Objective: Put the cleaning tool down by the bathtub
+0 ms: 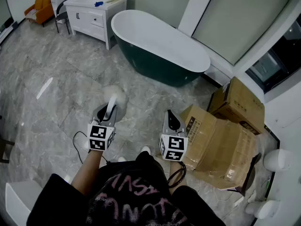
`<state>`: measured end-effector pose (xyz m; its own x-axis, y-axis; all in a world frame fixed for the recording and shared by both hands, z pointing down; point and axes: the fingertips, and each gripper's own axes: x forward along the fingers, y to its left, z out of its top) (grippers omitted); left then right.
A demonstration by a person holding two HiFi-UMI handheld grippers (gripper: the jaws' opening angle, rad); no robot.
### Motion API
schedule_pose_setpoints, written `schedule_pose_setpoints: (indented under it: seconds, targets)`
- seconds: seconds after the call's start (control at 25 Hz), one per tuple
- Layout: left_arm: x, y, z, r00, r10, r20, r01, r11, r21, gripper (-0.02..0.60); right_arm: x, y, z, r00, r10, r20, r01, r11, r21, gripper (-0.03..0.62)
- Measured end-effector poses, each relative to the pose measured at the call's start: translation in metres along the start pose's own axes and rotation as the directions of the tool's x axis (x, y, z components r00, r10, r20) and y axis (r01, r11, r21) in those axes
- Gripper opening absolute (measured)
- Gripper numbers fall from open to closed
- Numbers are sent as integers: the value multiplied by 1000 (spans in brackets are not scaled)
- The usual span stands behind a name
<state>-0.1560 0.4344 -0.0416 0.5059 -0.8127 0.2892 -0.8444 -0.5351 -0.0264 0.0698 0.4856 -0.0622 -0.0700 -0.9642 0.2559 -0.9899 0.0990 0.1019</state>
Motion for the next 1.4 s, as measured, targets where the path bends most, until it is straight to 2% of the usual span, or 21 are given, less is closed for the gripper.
schedule_pose_setpoints:
  seconds: [0.36,0.52,0.88,1.12,1.4]
  targets:
    - [-13,6,-4,1000,-6,-3,6,1000,-12,90,-5,12,2,1000,-3,5,3,1000,11,11]
    - [-20,12,-10,1000,-1,-5,1,1000,-27,89,-11,22,7,999,-1,38,2,1000,-7,12]
    - [-23,21,-21,1000,1,-20,-2,999,-52,89,-9,32,-2,1000,24,8,-24,999,-28,14]
    - [-3,30,-27,999,10,-44,-12,999,-37,90,20,34,-13,998,68,-6,-68,997,-19,14]
    - [47,53,-30,995,36,-91,-39,999,-34,90,85,23,-19,994,104,-31,-104,995,-9,14]
